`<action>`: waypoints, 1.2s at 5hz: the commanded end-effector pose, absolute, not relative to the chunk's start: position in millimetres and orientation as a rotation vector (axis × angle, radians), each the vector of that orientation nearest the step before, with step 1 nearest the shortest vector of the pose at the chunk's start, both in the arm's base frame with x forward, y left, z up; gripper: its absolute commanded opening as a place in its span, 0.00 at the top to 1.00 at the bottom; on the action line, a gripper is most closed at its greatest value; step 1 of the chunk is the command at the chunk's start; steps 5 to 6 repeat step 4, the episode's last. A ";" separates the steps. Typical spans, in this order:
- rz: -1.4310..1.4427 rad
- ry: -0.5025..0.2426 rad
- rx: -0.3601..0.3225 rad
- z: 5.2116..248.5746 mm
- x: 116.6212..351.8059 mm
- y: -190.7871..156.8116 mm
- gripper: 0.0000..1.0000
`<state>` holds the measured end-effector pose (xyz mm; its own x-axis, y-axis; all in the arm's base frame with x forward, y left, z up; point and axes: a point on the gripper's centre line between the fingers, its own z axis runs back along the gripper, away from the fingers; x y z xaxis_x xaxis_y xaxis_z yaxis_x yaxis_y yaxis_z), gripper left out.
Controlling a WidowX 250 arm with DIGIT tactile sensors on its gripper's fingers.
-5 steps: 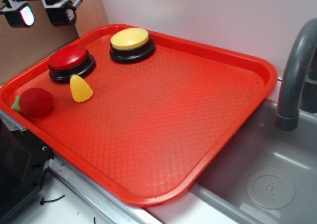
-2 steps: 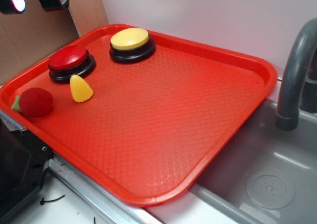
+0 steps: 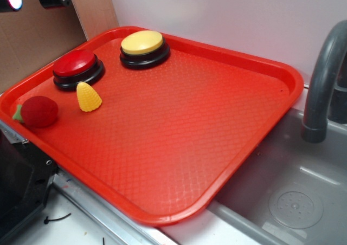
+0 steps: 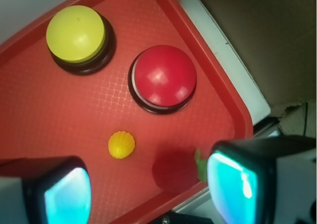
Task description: Push the red button.
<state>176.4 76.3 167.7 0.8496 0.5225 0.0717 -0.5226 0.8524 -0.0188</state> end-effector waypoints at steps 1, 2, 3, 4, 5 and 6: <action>0.559 -0.149 0.006 192.4 176.4 86.1 0.00; 0.556 -0.152 0.009 194.8 176.9 84.1 0.00; 0.550 -0.154 0.014 196.2 177.2 80.4 0.00; 0.522 -0.168 0.031 199.3 176.0 75.5 0.00; 0.522 -0.168 0.031 199.3 176.0 75.5 0.00; 0.522 -0.168 0.031 199.3 176.0 75.5 0.00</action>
